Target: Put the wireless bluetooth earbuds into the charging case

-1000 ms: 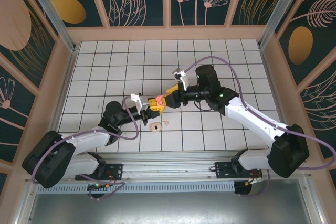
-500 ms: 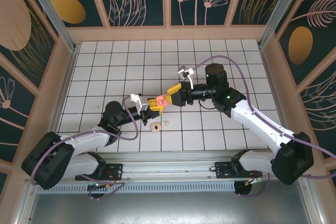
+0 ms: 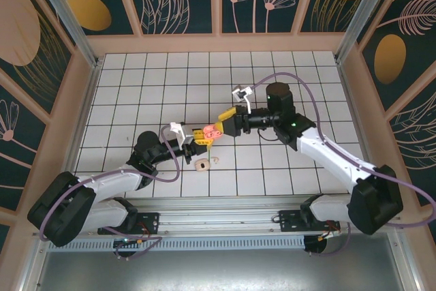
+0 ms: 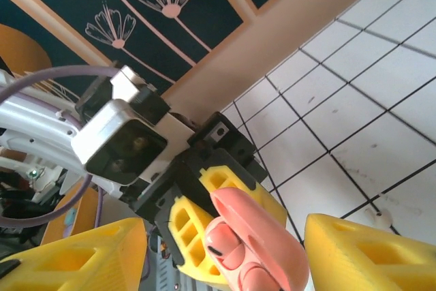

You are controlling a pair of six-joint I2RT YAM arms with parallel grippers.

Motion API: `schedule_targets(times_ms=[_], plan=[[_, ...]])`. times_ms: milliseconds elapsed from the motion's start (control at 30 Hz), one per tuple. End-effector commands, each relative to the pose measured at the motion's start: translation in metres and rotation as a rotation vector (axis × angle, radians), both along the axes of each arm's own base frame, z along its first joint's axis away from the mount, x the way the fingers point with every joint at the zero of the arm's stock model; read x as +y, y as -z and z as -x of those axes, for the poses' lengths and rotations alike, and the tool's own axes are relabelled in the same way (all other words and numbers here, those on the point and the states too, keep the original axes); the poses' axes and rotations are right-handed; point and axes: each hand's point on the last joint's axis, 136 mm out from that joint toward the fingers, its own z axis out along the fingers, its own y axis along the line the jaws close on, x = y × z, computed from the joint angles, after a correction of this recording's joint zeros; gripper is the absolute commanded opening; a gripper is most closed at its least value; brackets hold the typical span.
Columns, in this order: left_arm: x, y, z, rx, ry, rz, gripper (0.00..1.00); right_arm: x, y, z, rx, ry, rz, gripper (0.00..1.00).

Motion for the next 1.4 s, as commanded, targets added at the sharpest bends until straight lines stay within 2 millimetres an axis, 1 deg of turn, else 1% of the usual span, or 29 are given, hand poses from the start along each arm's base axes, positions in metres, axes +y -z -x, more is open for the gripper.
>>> schedule_targets(times_ms=[0,100,167,333,433,600,700,767,833,867,900,1000,1067,1133,1233,1267,1300,1367], plan=[[-0.004,-0.018,0.004,-0.042,0.038,0.026,0.04,0.013,-0.014,0.012,-0.021,-0.094,-0.031,0.64],[-0.004,-0.017,0.003,-0.041,0.041,0.024,0.04,0.018,-0.016,0.017,-0.019,-0.138,-0.037,0.63],[-0.004,-0.016,0.002,-0.037,0.036,0.022,0.04,0.018,-0.018,0.022,-0.022,-0.160,-0.045,0.62],[-0.004,-0.016,-0.002,-0.036,0.015,0.016,0.04,0.012,-0.021,0.032,-0.031,-0.175,-0.054,0.56],[-0.003,-0.015,-0.003,-0.035,0.000,0.014,0.04,0.008,-0.019,0.037,-0.024,-0.166,-0.047,0.53],[-0.003,-0.016,-0.005,-0.023,-0.006,0.022,0.04,0.000,-0.014,0.036,-0.023,-0.112,-0.030,0.51],[-0.004,-0.016,-0.011,0.014,-0.024,0.026,0.04,-0.009,-0.017,0.022,-0.042,0.000,-0.030,0.53],[-0.007,-0.013,-0.014,0.060,-0.015,0.021,0.04,-0.021,-0.018,0.000,-0.043,0.146,-0.015,0.53],[-0.009,-0.010,-0.021,0.124,-0.037,0.026,0.04,-0.034,-0.011,-0.021,-0.011,0.299,0.022,0.53],[-0.010,-0.006,-0.027,0.172,-0.054,0.026,0.04,-0.049,-0.005,-0.040,0.020,0.410,0.043,0.53],[-0.011,-0.004,-0.031,0.211,-0.061,0.027,0.04,-0.060,0.000,-0.051,0.048,0.489,0.060,0.53],[-0.018,0.009,-0.049,0.387,-0.099,0.044,0.04,-0.094,0.019,-0.078,0.140,0.729,0.104,0.53],[-0.027,0.022,-0.061,0.542,-0.108,0.064,0.04,-0.115,0.032,-0.087,0.192,0.857,0.130,0.53],[-0.036,0.041,-0.075,0.704,-0.127,0.065,0.03,-0.128,0.041,-0.090,0.232,0.927,0.132,0.52],[-0.051,0.075,-0.089,0.927,-0.148,0.029,0.02,-0.141,0.046,-0.090,0.258,0.997,0.109,0.52],[-0.053,0.084,-0.093,0.980,-0.165,0.020,0.02,-0.144,0.048,-0.089,0.263,1.012,0.106,0.52],[-0.056,0.100,-0.096,1.040,-0.183,0.000,0.02,-0.147,0.049,-0.088,0.267,1.024,0.104,0.52],[-0.061,0.115,-0.099,1.108,-0.194,-0.014,0.02,-0.151,0.052,-0.086,0.274,1.046,0.107,0.52]])
